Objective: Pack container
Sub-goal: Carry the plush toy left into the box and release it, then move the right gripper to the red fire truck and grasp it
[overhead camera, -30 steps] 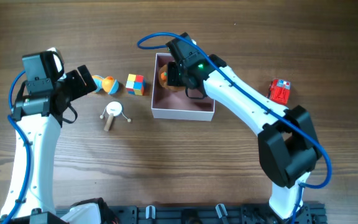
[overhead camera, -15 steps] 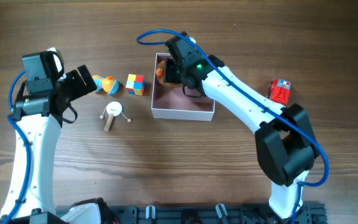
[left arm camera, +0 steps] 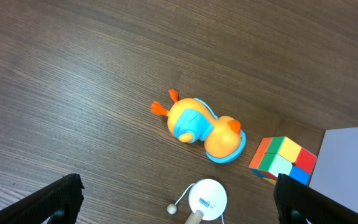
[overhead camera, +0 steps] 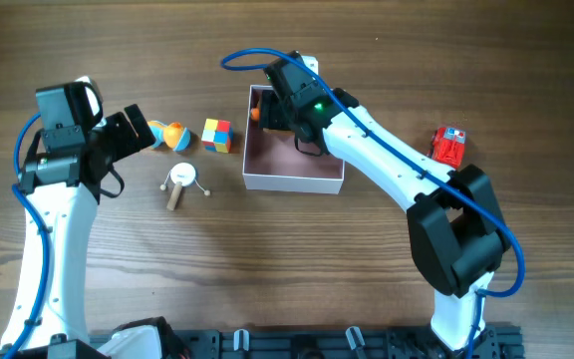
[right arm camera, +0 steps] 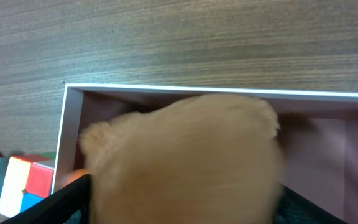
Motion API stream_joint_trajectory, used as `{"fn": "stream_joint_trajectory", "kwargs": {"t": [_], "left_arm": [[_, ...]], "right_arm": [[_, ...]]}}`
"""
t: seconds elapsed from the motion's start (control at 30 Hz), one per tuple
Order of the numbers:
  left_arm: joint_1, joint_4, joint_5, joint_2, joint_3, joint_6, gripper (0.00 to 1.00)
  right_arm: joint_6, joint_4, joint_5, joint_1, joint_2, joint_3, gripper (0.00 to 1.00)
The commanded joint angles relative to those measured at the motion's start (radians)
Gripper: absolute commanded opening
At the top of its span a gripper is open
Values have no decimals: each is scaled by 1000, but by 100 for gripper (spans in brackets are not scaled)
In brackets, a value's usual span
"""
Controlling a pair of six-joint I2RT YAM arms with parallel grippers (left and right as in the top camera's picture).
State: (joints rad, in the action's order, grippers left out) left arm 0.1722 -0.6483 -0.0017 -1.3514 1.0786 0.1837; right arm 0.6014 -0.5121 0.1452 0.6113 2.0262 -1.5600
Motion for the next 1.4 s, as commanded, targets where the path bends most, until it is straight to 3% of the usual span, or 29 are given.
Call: {"fn": "stream_joint_trajectory", "kwargs": {"t": [0.0,0.33,0.47,0.67,0.9,1.07,1.2,1.37], "left_arm": [[5,0,12,-4,21,-16,100],[5,0,12,-4,21,-16,100],[5,0,12,-4,21,-16,100],[5,0,12,-4,21,-16,100],[5,0,12,-4,21,-16,100],[5,0,12,-4,21,-16,100],[5,0,12,-4,21,-16,100],[5,0,12,-4,21,-16,100]], "right_arm": [[-13,16,37,-7,12,-3,84],[-77,44,-11,-7,11,-3,85],[-116,39,-11,-10,-8,-3,76],[-217,-36,10,-63,-224,-14,79],[-243,-373,117,-246,-529,-13,99],[-232,-545,111,-426,-543,11,99],[-232,-532,31,-546,-515,104,98],[-224,-491,-11,-615,-446,201,89]]}}
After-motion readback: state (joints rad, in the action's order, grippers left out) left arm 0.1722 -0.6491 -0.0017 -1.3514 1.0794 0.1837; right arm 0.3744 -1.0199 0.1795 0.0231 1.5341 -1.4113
